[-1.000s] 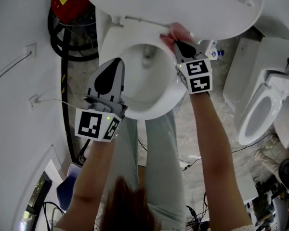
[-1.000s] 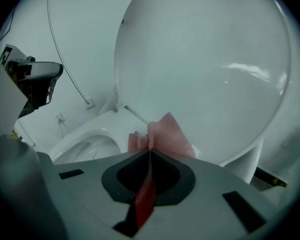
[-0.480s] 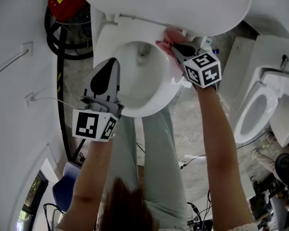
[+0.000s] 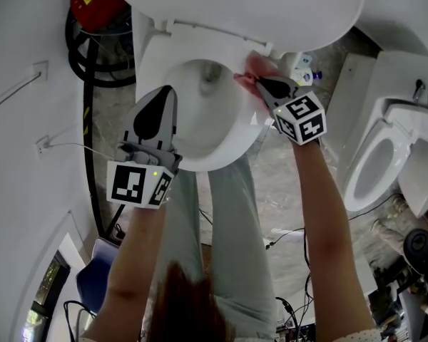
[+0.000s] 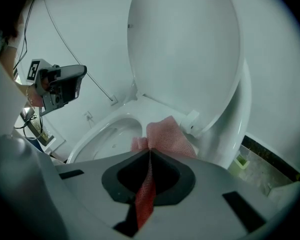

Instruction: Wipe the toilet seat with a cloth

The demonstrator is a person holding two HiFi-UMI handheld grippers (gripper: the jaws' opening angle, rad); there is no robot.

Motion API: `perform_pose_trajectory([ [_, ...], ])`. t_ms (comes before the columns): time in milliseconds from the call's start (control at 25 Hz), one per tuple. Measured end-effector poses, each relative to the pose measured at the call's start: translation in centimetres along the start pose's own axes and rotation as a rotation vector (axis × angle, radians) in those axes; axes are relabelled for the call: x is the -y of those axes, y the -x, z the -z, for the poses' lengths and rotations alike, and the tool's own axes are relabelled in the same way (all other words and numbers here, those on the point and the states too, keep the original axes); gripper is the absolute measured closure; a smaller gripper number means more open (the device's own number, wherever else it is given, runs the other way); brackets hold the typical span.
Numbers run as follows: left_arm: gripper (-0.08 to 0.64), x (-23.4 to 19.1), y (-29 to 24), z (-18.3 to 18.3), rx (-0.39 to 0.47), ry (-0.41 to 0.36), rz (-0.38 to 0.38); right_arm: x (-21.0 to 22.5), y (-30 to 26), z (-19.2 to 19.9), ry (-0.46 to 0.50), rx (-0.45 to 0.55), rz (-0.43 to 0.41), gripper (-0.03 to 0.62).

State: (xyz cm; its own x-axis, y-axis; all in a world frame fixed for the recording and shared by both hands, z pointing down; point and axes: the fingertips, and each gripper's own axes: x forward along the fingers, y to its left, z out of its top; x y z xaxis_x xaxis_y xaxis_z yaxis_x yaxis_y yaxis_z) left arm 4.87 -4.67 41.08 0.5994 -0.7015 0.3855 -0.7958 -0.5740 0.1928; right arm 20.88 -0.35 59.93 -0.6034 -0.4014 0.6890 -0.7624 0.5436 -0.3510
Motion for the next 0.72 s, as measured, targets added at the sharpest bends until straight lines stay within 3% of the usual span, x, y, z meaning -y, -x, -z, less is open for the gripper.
perform_pose_trajectory([
  [720, 0.555, -0.4, 1.1, 0.7, -0.014, 0.009, -0.033, -2.4, 0.6, 2.6, 0.101, 0.035, 0.057, 0.572],
])
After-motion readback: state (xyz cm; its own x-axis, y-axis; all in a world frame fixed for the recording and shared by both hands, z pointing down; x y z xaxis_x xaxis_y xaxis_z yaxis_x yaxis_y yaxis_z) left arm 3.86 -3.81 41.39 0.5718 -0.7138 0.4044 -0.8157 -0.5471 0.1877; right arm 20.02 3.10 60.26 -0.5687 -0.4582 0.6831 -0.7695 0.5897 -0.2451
